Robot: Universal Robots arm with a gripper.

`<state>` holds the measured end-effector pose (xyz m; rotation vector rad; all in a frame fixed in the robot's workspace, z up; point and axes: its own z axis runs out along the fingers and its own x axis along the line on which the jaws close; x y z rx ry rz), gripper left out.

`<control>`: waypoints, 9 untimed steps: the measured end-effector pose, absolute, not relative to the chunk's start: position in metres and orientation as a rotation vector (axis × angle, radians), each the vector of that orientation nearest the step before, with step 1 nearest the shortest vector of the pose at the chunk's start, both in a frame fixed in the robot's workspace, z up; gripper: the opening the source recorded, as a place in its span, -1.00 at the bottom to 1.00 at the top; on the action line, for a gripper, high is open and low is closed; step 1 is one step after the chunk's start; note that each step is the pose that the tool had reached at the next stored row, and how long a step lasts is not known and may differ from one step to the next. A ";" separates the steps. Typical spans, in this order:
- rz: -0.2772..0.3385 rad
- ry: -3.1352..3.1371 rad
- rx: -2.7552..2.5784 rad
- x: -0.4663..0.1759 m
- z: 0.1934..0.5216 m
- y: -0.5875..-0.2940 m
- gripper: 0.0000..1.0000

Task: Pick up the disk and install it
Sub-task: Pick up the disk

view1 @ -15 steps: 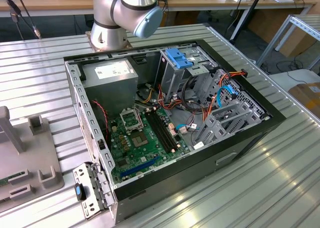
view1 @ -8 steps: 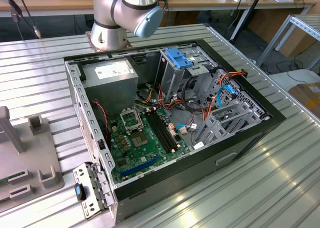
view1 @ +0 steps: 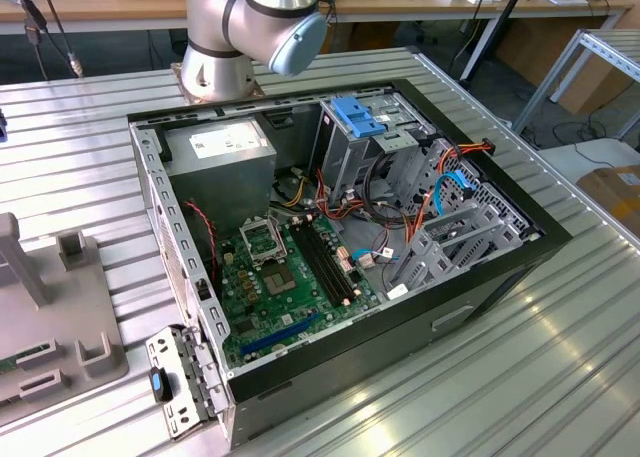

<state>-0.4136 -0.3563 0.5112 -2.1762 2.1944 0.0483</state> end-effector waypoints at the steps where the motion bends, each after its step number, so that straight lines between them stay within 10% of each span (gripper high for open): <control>1: 0.048 2.194 -2.176 -0.413 0.511 -0.356 -0.27; 9: 0.048 2.194 -2.176 -0.405 0.511 -0.356 -0.27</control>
